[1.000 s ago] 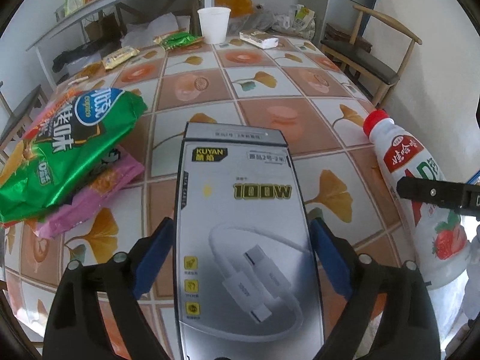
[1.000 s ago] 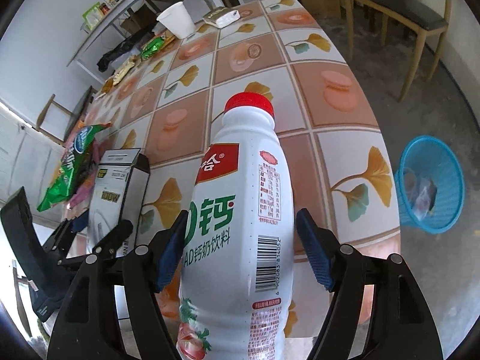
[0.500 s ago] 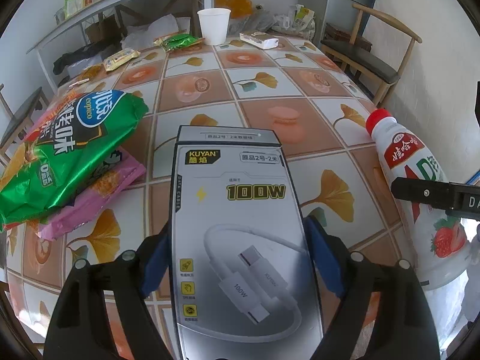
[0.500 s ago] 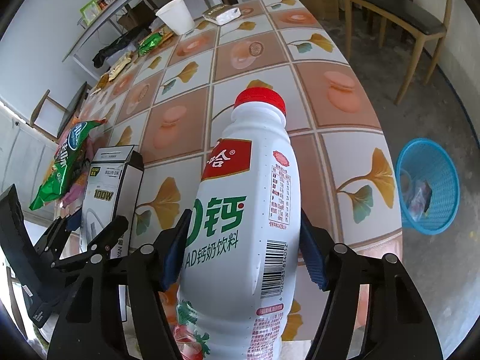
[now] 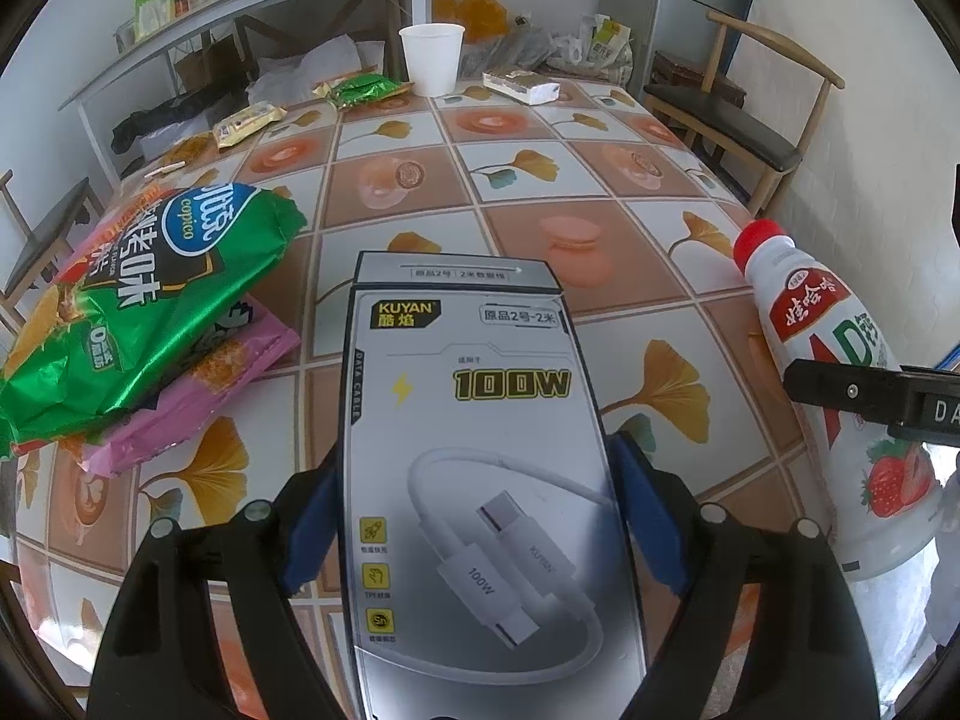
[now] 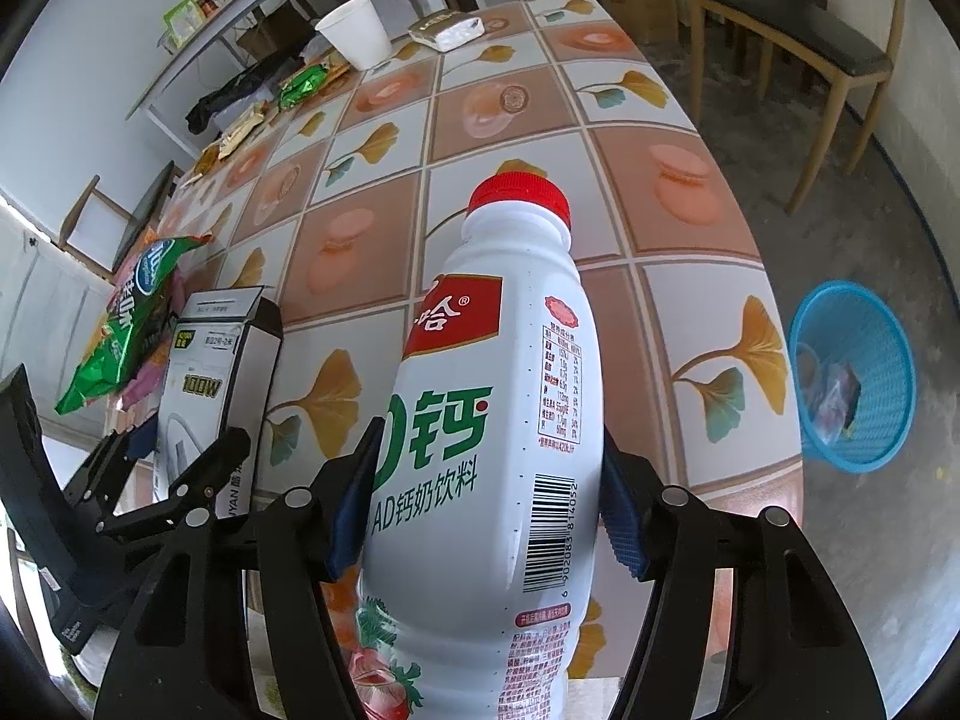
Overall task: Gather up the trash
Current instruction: 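Lift the cable box and milk bottle and turn toward the blue wastebasket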
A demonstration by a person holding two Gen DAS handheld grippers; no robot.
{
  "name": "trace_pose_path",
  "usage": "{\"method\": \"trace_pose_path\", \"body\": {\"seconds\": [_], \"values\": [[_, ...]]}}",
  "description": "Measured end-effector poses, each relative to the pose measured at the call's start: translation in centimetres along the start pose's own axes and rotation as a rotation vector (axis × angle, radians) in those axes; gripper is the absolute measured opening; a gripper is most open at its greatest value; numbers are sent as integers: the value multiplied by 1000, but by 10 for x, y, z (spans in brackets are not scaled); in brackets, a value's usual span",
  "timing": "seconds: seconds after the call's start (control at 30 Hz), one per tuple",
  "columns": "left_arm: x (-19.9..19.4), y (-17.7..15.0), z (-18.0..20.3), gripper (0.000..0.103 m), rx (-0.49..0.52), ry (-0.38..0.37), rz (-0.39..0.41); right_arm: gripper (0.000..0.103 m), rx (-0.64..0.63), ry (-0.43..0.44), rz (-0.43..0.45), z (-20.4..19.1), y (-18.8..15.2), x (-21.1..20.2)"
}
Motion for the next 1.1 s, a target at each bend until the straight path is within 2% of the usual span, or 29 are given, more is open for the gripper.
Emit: {"method": "trace_pose_path", "body": {"seconds": [0.4,1.1], "values": [[-4,0,-4,80,-10,9,17,61,-3,-5,5,0,-4,-3],[-25,7,-3,80,-9,-8,68,60,25,50,49,-2,-7,-20]]}}
Point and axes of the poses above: each gripper's, at about its wrist camera, not at the fingertips, and x roughly the way its jaws point, z to its right, y to its top, the point moved 7 cm from there along x, roughly the way its jaws point, and after that the axes turned 10 degrees about y, right-handed, at the moved point
